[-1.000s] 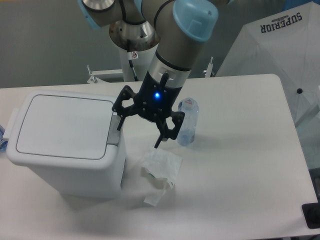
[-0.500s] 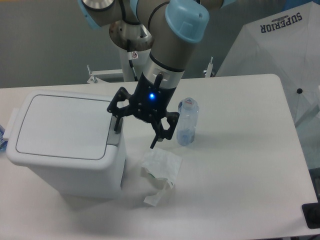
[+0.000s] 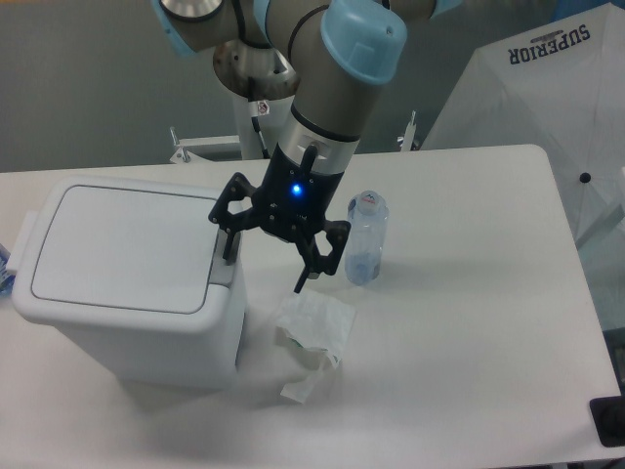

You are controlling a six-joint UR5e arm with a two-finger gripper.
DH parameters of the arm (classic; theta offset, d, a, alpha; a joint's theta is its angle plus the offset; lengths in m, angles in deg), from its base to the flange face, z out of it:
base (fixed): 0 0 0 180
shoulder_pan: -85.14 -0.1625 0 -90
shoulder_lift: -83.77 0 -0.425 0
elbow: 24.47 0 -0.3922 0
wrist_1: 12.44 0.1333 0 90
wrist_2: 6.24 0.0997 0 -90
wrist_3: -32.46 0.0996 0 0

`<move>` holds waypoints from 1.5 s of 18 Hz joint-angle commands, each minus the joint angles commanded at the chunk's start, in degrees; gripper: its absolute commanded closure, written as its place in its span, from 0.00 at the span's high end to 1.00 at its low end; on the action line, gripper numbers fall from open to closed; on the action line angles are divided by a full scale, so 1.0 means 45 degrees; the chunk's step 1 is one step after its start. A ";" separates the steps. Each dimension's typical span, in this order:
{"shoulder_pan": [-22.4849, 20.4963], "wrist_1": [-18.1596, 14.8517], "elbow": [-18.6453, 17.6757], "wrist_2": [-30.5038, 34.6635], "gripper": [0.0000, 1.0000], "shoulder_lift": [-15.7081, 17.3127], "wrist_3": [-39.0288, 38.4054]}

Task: Open the trash can
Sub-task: 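Lower the gripper finger onto the grey tab at the lid edge, then press the grey tab with the gripper to pop the lid open, then lift the gripper up and away from the opened trash can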

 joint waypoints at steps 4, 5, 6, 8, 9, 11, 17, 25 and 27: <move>0.0019 0.0000 0.0020 0.0000 1.00 -0.0020 0.0000; 0.0000 0.0019 0.0020 0.0000 1.00 -0.0039 0.0000; 0.0019 0.0020 0.0039 0.0000 1.00 -0.0059 0.0000; 0.0019 0.0020 0.0020 0.0000 1.00 -0.0136 0.0000; 0.0000 0.0116 0.0020 0.0000 1.00 -0.0156 0.0000; 0.0020 0.0293 0.0000 0.0019 1.00 -0.0196 -0.0078; 0.0020 0.0293 -0.0020 0.0019 1.00 -0.0196 -0.0098; -0.0058 0.0312 0.0644 0.0019 1.00 -0.0215 -0.0176; -0.0097 0.0894 0.0781 0.0019 1.00 -0.0234 -0.0176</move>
